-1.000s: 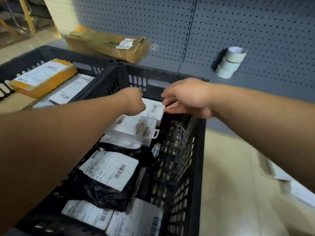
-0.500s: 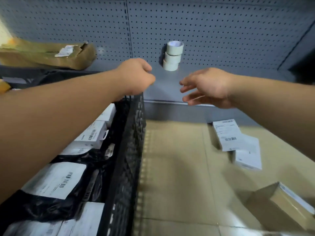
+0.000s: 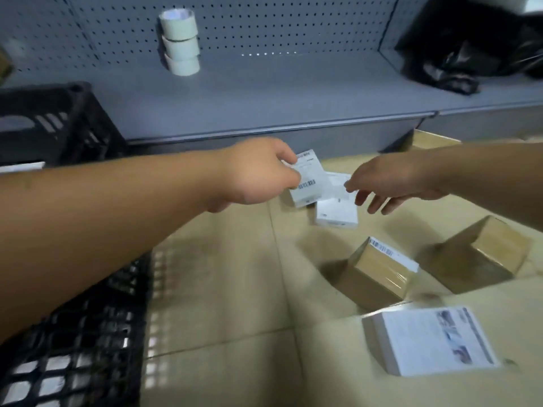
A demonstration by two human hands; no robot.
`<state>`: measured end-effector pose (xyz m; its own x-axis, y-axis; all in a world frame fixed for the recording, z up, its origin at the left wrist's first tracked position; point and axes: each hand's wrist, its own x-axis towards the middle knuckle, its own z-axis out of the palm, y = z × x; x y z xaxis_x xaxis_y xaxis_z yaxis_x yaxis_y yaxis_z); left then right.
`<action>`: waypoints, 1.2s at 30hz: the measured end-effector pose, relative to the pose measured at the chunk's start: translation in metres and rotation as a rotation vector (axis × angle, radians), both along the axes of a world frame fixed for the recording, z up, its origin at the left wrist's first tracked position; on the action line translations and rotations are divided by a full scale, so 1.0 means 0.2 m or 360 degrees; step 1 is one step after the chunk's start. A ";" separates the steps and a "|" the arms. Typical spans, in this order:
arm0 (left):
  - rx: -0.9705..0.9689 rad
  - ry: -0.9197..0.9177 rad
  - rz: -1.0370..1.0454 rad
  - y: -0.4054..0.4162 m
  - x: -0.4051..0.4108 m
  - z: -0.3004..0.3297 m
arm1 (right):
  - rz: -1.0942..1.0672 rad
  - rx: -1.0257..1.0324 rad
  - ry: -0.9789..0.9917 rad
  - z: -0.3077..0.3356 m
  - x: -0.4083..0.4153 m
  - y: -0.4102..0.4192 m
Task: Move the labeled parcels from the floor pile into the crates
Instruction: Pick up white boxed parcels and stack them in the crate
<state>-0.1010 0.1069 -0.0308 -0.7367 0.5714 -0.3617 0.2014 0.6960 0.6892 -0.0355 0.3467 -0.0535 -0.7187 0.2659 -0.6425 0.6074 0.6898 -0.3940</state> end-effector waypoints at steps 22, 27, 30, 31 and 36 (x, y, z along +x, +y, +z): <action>-0.0324 -0.1142 0.0085 0.54 0.90 -0.72 | 0.0044 0.0278 -0.0844 -0.41 0.80 0.45; -0.0145 -0.1343 0.0492 0.60 1.00 -0.82 | -0.0139 0.0362 -0.0861 -0.48 0.93 0.50; -0.0083 -0.1427 0.0629 0.62 1.02 -0.83 | -0.0404 0.0204 -0.0857 -0.54 0.97 0.54; -0.0067 -0.1466 0.0660 0.63 1.03 -0.83 | -0.0430 0.0156 -0.0856 -0.55 0.97 0.55; -0.0031 -0.1629 0.0778 0.62 1.05 -0.81 | -0.0504 -0.0048 -0.0911 -0.56 0.92 0.52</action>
<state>0.1084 0.2304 -0.1921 -0.2319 0.2913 -0.9281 -0.7469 0.5580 0.3618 0.1483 0.4516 -0.1647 -0.1505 0.3846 -0.9107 0.8989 0.4367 0.0359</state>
